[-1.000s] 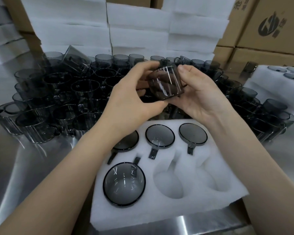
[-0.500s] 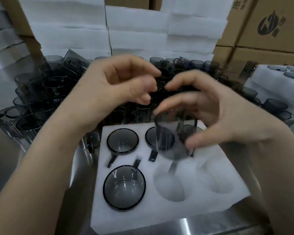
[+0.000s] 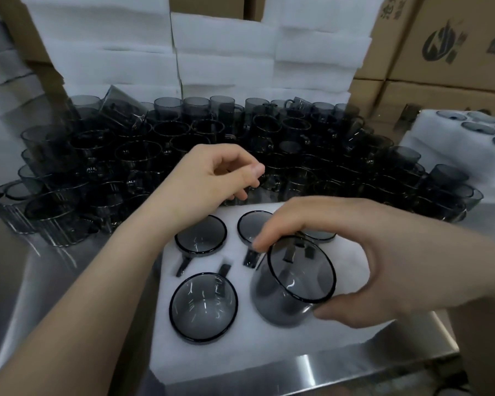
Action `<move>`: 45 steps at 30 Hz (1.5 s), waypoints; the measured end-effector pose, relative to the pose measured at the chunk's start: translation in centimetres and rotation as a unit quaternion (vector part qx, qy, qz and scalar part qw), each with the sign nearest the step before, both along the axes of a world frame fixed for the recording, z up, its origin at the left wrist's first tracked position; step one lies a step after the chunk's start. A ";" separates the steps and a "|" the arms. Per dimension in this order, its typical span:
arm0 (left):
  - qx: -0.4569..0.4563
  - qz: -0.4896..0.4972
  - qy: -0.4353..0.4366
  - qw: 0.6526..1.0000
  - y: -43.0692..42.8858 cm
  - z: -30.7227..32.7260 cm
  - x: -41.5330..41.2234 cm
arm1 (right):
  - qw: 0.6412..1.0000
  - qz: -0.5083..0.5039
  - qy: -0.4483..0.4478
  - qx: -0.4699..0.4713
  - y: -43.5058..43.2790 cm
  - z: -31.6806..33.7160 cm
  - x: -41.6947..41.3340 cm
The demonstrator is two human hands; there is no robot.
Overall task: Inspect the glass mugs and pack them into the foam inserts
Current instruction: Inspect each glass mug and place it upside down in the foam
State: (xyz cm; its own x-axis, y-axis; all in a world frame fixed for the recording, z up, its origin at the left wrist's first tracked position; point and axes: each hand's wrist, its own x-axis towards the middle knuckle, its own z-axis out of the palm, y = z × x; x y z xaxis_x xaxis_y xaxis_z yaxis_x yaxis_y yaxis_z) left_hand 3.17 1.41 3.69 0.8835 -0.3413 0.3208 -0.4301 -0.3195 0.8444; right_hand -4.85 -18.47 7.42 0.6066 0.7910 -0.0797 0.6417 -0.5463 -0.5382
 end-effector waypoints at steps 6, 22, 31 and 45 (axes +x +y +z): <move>0.020 0.003 -0.005 1.000 -0.2 -0.5 0.3 | 0.991 -0.047 -0.107 0.060 -0.4 0.3 -0.6; 0.080 0.000 -0.025 0.996 -0.7 -0.9 0.3 | 0.985 0.030 0.058 -0.163 0.7 -7.9 2.7; 0.098 0.000 -0.036 0.995 -0.8 -1.1 0.4 | 0.994 -0.026 0.083 -0.061 2.4 -5.3 4.1; -0.137 0.104 0.017 0.985 0.1 -0.2 1.0 | 0.980 -0.113 -0.142 -0.076 6.0 -3.4 2.2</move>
